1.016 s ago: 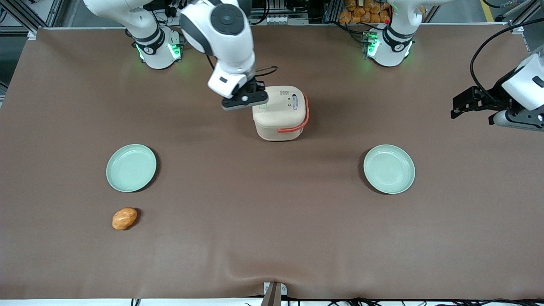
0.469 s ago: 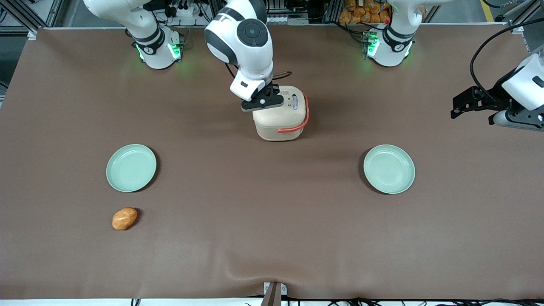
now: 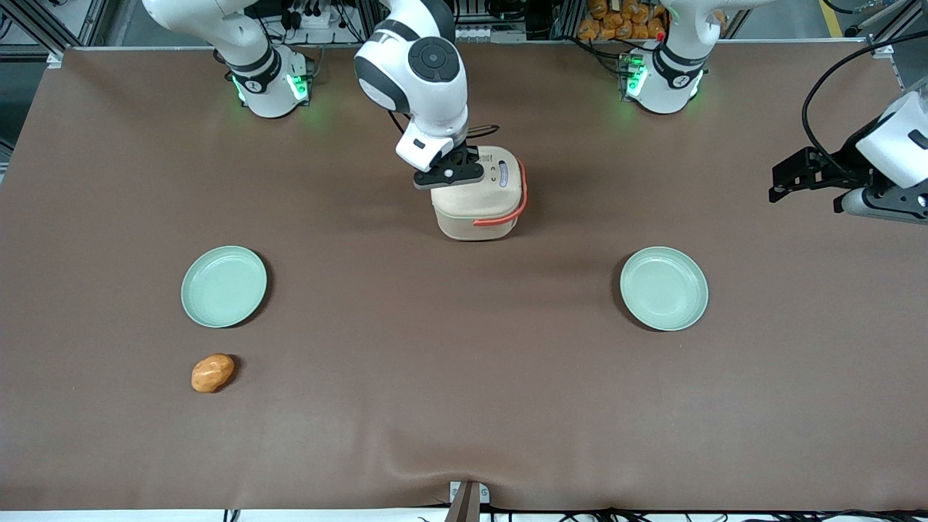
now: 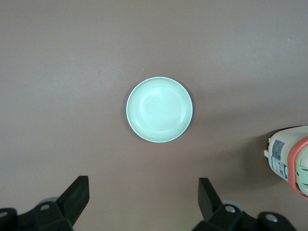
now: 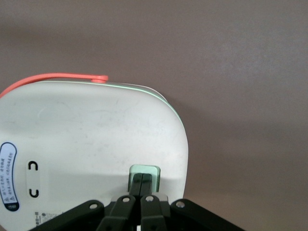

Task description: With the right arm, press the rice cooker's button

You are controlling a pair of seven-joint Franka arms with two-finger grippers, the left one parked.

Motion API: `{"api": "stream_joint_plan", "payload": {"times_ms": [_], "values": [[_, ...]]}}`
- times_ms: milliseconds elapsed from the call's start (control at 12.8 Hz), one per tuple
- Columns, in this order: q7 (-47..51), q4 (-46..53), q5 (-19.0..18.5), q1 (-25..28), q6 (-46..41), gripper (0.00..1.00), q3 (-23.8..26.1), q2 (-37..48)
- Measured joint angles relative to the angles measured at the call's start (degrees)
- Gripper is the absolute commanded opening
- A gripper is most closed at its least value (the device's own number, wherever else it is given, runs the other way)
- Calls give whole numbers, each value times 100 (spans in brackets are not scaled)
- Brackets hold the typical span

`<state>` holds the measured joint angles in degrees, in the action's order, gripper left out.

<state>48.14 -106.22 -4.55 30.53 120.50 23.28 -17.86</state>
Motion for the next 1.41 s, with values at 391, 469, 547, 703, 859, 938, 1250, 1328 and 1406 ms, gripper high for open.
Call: {"api": "stream_joint_plan", "payload": {"times_ms": [391,469,547,703,859,938,1250,1328,1406], "values": [[47,-30,-9,-3,49,0,3,1],[48,-55,-36,-3,88,0,10,8],[51,-84,-74,-3,122,0,19,24],[66,-123,-122,-3,167,0,32,48],[68,-143,-130,-5,187,0,33,63],[76,-147,-130,-16,187,0,33,71],[86,-21,8,-200,-87,0,39,268],[86,162,110,-258,-341,0,40,342],[85,385,174,-319,-616,0,40,421]]}}
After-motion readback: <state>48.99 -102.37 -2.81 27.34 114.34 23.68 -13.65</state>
